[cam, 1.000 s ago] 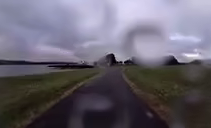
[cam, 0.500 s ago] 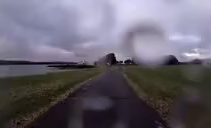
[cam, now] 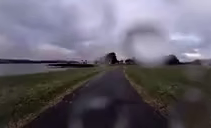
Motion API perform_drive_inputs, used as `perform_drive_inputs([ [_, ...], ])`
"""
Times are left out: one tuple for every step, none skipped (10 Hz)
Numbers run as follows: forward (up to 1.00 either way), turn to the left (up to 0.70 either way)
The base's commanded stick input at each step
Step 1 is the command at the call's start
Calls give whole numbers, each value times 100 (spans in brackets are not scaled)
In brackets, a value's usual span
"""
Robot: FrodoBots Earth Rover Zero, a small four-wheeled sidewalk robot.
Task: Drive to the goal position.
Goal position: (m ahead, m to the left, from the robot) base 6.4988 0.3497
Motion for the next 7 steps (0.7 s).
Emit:
perform_drive_inputs([
  [70,-14],
  [70,-14],
  [70,-13],
  [70,-6],
  [70,0],
  [70,0],
  [70,0],
])
